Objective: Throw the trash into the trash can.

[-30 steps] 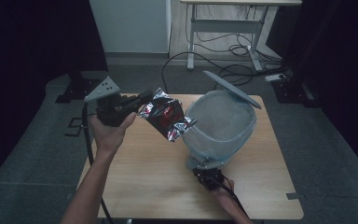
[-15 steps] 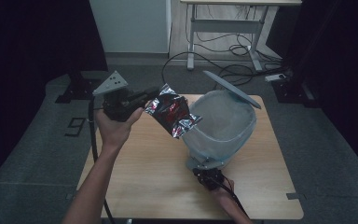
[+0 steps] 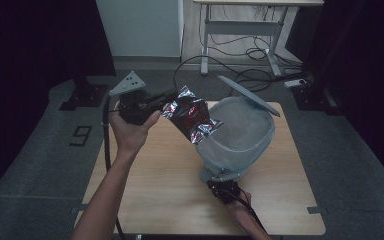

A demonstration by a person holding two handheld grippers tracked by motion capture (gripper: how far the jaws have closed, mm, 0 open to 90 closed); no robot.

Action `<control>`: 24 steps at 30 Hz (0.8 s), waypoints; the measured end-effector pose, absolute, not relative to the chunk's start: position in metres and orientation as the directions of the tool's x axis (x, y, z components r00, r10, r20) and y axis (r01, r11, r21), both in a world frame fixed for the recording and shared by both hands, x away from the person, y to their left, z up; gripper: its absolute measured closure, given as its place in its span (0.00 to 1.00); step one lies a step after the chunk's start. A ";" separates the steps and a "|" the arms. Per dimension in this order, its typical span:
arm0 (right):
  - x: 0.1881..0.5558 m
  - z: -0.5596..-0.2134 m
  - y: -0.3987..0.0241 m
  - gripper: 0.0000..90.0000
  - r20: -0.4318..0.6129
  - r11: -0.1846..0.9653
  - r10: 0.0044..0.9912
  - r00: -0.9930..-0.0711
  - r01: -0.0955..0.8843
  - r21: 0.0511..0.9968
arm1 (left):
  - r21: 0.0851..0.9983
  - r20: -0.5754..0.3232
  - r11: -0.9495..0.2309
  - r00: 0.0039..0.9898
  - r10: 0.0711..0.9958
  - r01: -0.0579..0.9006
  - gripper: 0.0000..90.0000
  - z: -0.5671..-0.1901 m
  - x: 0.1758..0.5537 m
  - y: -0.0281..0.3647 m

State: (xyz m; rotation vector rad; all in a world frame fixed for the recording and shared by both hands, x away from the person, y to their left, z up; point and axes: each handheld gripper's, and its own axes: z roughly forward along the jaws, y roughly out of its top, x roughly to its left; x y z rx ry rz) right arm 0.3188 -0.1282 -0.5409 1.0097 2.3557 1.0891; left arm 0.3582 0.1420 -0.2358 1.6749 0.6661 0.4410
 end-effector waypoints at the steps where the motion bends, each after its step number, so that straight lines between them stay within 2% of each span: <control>1: 0.319 -0.541 -0.128 1.00 -0.020 0.449 0.731 -0.682 0.458 0.767 | 0.975 -0.067 -0.118 0.763 0.643 0.186 1.00 -0.235 0.359 0.141; 24: 0.319 -0.541 -0.128 1.00 -0.019 0.446 0.731 -0.682 0.457 0.769 | 0.979 -0.057 -0.117 0.770 0.635 0.168 1.00 -0.220 0.372 0.124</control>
